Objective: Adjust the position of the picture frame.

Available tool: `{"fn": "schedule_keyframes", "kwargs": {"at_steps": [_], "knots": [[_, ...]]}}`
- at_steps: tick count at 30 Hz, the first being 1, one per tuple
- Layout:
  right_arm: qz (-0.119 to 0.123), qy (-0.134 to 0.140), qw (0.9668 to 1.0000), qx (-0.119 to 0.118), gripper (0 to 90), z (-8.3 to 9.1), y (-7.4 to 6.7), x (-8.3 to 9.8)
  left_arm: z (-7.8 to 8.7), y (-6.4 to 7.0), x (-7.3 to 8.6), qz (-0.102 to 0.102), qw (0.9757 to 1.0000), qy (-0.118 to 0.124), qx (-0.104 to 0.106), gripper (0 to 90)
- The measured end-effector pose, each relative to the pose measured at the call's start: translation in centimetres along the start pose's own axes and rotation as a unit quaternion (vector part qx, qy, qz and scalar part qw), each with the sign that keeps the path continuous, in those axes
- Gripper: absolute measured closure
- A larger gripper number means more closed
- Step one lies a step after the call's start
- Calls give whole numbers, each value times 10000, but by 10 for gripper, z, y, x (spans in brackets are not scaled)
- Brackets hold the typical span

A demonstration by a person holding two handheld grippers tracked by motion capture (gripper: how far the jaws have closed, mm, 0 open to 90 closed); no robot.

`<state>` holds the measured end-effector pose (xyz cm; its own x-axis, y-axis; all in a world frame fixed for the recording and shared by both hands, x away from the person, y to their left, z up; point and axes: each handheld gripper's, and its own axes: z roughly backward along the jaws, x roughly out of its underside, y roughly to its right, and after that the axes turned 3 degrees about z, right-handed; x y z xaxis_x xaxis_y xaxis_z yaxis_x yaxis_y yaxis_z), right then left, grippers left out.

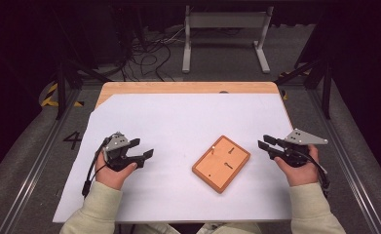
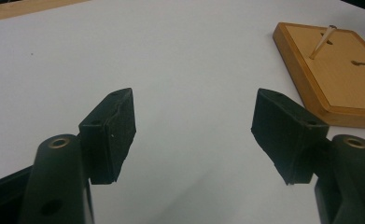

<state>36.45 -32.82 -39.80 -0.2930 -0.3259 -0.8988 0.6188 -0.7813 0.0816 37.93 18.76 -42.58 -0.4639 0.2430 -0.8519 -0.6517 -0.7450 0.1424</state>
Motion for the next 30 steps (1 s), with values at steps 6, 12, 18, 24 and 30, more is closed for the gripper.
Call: {"fn": "schedule_keyframes", "kwargs": {"at_steps": [6, 12, 18, 24, 30], "knots": [[-59, 72, 10000, -32, 658, 4, 1, -3, 1, 2, -3, -42, 10000, 48, 38, 298], [-15, 79, 10000, -16, 637, 4, 2, -3, 1, 2, -3, -68, 10000, 36, 17, 292], [-133, -85, 9999, -28, 684, 6, 2, -2, 3, 3, -4, -62, 9999, 94, 33, 297], [-58, -330, 9993, -158, 804, 10, -3, -5, 3, 3, -4, -97, 9999, 88, 29, 301], [268, -703, 9961, -459, 900, 10, -15, -9, 2, 4, -4, -116, 9999, 65, 67, 302]]}}
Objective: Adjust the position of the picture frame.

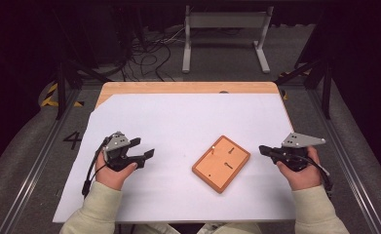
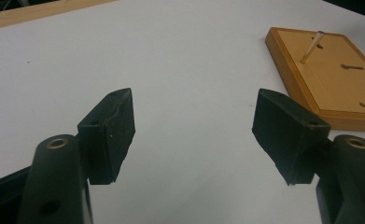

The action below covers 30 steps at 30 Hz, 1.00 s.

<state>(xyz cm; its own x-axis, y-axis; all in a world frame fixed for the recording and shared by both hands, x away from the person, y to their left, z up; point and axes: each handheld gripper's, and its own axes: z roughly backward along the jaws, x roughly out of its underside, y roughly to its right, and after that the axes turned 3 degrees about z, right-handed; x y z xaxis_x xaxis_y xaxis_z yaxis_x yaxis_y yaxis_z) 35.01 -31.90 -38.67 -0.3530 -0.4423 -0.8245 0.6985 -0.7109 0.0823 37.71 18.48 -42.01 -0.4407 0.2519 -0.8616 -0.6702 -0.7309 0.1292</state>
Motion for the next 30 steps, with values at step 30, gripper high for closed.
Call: {"fn": "schedule_keyframes", "kwargs": {"at_steps": [30], "knots": [[-151, -1745, 9844, -155, 900, -50, -10, 16, -3, 2, 1, 22, 9999, -133, 63, 294]]}}
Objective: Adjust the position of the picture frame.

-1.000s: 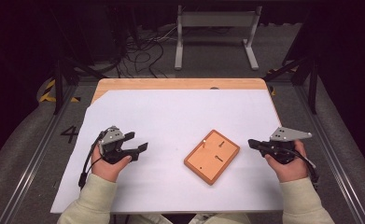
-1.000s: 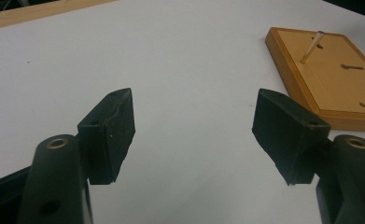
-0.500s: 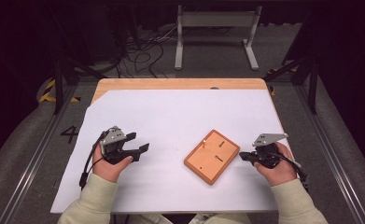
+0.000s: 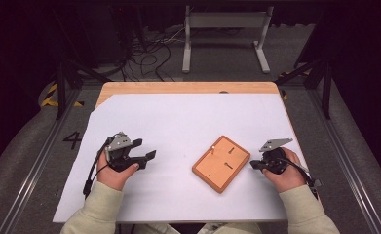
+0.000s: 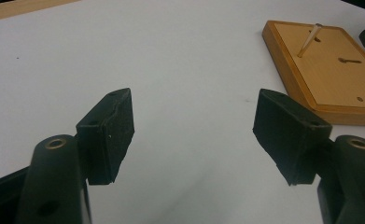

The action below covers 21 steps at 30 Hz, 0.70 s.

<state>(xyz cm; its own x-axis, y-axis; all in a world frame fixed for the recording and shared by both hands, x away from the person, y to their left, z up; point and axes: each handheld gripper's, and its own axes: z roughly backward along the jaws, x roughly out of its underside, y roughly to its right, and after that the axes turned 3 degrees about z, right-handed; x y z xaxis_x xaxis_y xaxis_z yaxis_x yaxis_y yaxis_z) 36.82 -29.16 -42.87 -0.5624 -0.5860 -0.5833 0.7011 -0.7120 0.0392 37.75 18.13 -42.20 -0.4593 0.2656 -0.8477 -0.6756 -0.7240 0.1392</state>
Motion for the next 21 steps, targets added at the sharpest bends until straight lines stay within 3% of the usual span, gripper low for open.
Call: {"fn": "schedule_keyframes", "kwargs": {"at_steps": [8, 21], "knots": [[-164, -108, 9993, 316, 900, -10, 2, -5, -2, 0, 1, -21, 10000, -44, -24, 292], [-263, -135, 9989, 369, 900, -21, 4, -18, -5, 0, 2, -37, 10000, -82, -26, 288]]}}
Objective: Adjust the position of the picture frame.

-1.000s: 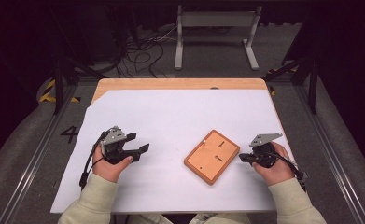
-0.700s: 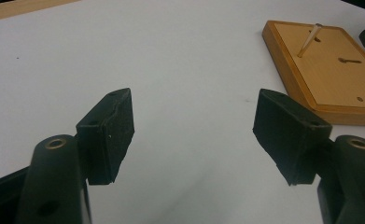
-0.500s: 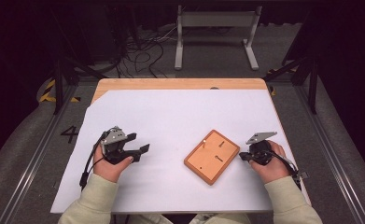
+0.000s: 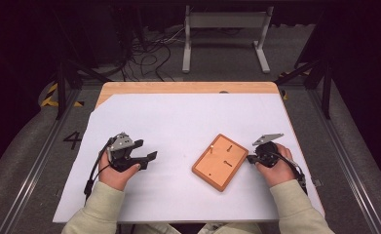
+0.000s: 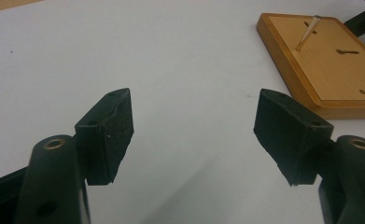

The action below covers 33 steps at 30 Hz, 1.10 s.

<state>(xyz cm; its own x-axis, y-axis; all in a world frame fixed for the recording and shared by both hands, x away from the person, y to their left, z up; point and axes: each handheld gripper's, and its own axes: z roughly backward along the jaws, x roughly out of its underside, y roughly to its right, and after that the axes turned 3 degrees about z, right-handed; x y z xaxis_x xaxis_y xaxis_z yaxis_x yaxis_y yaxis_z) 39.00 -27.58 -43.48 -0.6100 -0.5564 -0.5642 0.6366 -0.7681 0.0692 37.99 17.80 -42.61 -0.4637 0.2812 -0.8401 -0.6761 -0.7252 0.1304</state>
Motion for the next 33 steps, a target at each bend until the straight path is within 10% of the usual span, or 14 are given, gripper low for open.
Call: {"fn": "schedule_keyframes", "kwargs": {"at_steps": [33], "knots": [[653, 155, 9974, -261, 900, -69, -5, -96, 7, -6, 7, 143, 9999, -12, -86, 286]]}}
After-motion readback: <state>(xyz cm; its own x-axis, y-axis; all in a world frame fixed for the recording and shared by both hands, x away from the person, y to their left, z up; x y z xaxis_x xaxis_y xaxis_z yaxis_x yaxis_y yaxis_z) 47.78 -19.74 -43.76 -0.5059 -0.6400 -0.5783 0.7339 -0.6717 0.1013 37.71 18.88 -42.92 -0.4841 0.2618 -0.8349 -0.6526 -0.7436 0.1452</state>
